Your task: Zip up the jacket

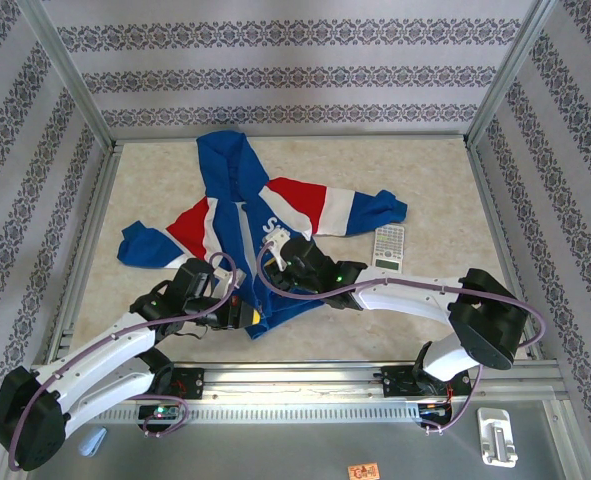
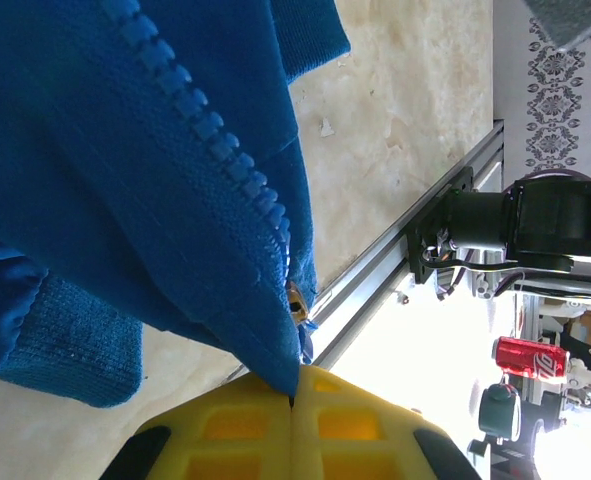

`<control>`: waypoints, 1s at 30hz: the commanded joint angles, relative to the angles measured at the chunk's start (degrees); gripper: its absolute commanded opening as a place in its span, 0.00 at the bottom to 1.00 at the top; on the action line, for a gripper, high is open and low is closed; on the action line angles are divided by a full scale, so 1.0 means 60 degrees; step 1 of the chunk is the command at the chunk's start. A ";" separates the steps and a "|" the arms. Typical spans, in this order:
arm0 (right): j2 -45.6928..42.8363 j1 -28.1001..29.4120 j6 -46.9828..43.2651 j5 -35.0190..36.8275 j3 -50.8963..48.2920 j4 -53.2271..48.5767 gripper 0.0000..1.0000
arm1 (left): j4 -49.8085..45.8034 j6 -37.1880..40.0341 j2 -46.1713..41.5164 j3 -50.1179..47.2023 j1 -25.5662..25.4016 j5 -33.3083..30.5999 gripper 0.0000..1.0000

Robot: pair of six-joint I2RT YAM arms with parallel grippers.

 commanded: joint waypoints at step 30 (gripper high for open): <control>0.3542 -0.0999 0.3267 -0.6001 0.0771 0.2260 0.39 | 0.2588 0.0611 0.0034 -0.2174 -0.0017 -0.2223 0.00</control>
